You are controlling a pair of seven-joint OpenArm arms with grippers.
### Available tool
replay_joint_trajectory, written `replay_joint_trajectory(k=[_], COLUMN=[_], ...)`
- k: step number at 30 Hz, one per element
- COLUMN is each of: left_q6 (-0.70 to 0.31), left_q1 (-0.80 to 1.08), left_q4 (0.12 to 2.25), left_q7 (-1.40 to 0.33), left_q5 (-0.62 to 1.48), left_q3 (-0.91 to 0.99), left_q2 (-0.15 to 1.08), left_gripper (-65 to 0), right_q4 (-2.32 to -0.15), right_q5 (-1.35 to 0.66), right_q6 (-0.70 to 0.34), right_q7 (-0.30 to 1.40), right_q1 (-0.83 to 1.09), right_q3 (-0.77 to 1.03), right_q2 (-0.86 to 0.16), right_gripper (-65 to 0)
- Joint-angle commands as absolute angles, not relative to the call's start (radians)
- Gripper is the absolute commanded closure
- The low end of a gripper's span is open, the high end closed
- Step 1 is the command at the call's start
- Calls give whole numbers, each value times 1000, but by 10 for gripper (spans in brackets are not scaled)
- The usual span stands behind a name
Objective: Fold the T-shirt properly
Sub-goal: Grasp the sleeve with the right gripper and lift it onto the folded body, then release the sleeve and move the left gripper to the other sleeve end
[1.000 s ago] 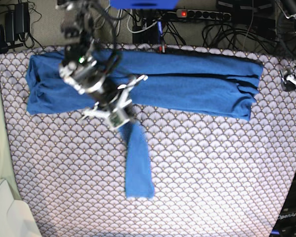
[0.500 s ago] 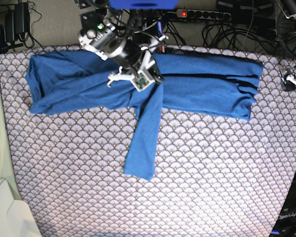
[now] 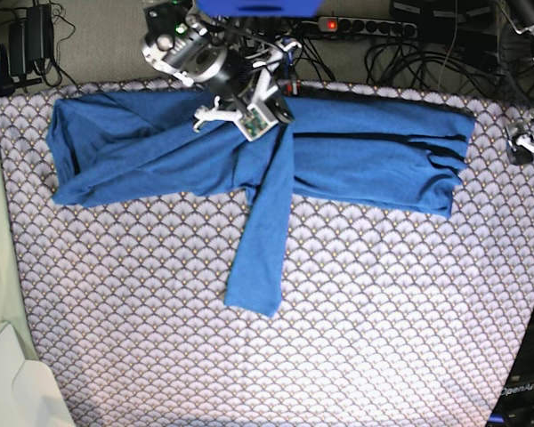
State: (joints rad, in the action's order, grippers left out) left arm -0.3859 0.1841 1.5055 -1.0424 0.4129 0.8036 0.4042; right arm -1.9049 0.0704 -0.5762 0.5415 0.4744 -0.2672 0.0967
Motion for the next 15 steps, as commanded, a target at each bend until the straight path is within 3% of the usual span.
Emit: replay_joint_trajectory(k=[1, 13, 15], left_q6=[-386, -387, -432], left_q1=[170, 163, 163], left_q4=[1523, 1523, 1523], left_q7=[-1023, -1026, -1024], left_q5=[423, 426, 460], left_q3=[809, 809, 808], left_q2=[430, 430, 433], left_gripper=[-532, -532, -532], right_q4=[-1926, -1919, -1919], right_q5=[50, 53, 54], right_q6=[-579, -576, -575], right_q7=[516, 526, 530], right_q1=[473, 460, 437], right_q3=[-274, -335, -335], right_q2=[104, 71, 70], right_gripper=[0, 0, 0])
